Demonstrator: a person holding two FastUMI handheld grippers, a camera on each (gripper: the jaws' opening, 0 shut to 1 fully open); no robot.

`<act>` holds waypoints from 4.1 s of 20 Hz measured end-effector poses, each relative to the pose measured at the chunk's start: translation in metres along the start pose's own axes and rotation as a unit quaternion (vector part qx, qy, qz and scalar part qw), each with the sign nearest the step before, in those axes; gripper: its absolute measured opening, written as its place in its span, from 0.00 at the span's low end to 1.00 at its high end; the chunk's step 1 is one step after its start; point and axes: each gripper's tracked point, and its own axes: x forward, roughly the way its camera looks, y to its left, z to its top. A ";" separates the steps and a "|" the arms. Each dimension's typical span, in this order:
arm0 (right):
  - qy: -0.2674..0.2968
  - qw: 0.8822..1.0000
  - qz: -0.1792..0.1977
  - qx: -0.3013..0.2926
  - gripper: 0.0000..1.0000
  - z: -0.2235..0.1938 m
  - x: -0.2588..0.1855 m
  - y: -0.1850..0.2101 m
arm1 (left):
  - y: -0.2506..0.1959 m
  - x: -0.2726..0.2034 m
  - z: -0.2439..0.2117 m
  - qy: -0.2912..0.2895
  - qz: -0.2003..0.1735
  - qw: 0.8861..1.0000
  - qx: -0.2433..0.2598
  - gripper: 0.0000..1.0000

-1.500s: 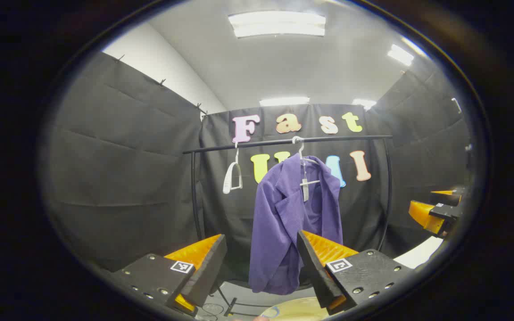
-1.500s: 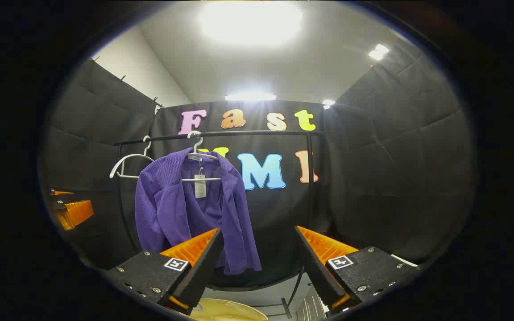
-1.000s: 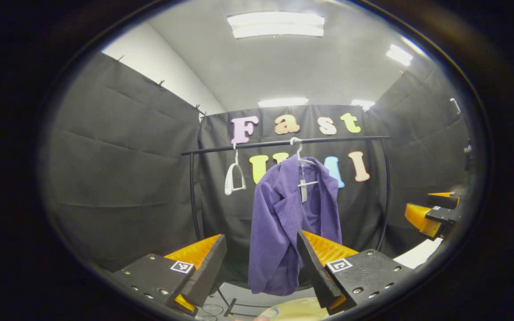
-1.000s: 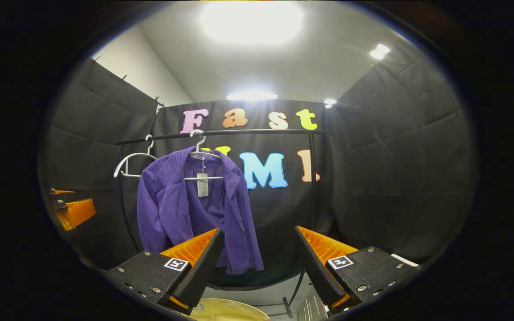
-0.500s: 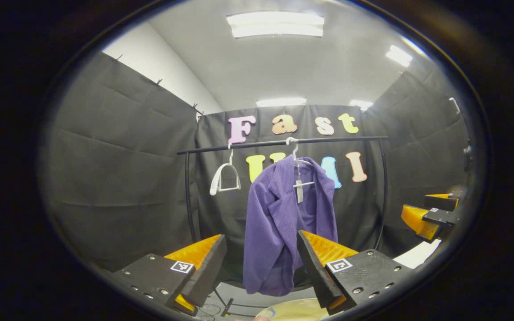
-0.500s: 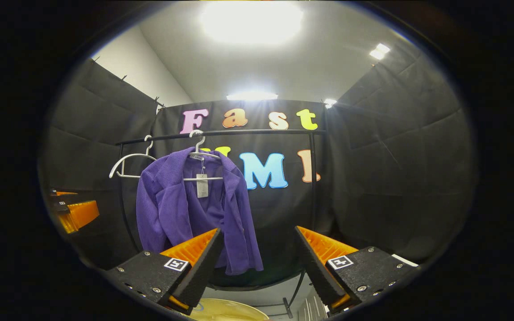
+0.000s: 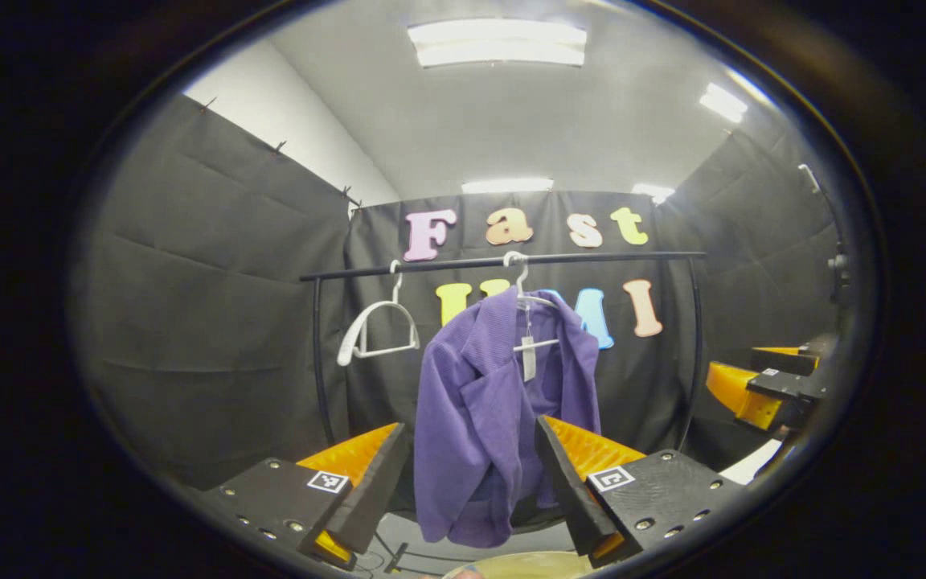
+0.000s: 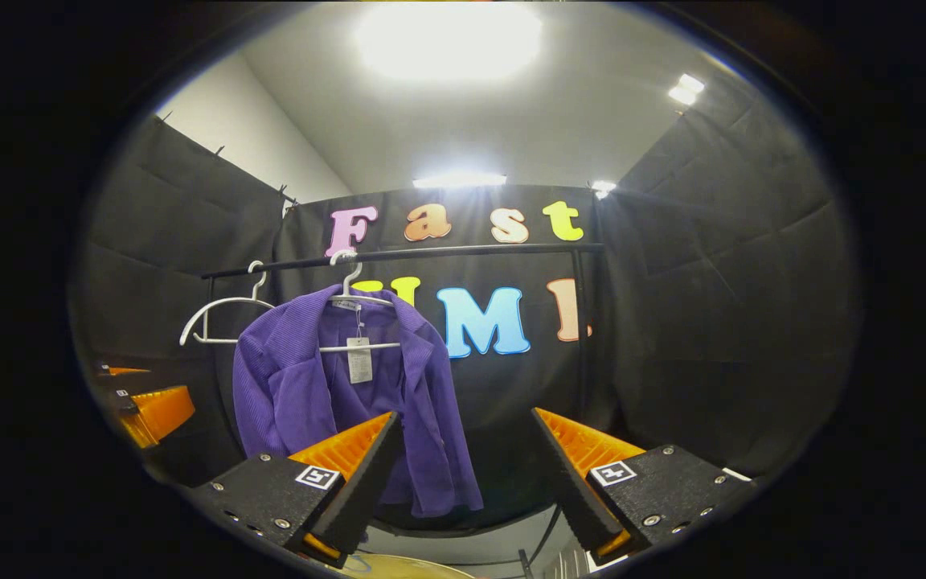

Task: Grasp the clothes on the hanger with both hands and then place them into the laundry hamper below.

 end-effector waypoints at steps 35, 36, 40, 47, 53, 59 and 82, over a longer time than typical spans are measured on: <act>0.015 0.986 0.161 0.049 0.95 -0.033 0.302 0.079 | -0.036 0.262 -0.049 0.034 0.177 0.982 0.050 0.96; 0.010 0.986 0.158 0.053 0.93 -0.032 0.305 0.079 | -0.034 0.265 -0.049 0.035 0.186 0.981 0.050 0.96; -0.007 0.982 0.177 0.060 0.64 -0.021 0.311 0.088 | -0.032 0.271 -0.052 0.033 0.213 0.974 0.064 0.96; -0.081 0.980 0.182 0.020 0.05 0.005 0.315 0.082 | -0.029 0.280 -0.056 0.037 0.213 0.975 0.059 0.51; -0.146 0.980 0.137 0.003 0.05 0.041 0.332 0.055 | -0.031 0.263 -0.040 0.027 0.185 0.981 0.049 0.07; -0.179 0.979 0.096 -0.007 0.05 0.061 0.365 0.029 | -0.023 0.244 -0.003 0.013 0.182 0.982 0.055 0.07; -0.047 0.961 0.201 0.184 0.05 -0.005 0.426 0.061 | 0.032 0.222 0.129 -0.023 0.131 0.987 0.087 0.02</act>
